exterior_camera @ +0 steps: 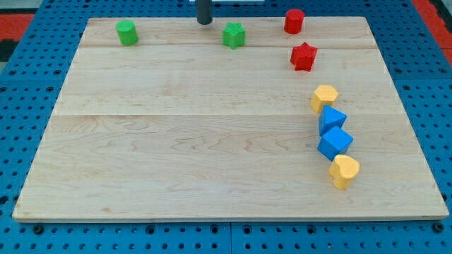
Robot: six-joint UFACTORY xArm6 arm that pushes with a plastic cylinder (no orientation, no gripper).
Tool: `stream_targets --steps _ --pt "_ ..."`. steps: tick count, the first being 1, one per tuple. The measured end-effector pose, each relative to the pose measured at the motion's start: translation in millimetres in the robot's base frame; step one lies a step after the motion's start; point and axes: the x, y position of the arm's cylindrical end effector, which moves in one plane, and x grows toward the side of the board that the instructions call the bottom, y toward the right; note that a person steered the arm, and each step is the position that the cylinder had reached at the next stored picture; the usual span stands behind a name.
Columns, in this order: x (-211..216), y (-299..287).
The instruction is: Move the green star slightly towards the left side
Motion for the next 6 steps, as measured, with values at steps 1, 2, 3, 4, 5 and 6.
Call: stream_targets --steps 1,2,3,4,5,6 --pt "0 60" --pt "0 118" --pt "31 100" --pt "56 87" --pt "56 33" --pt "52 -3"
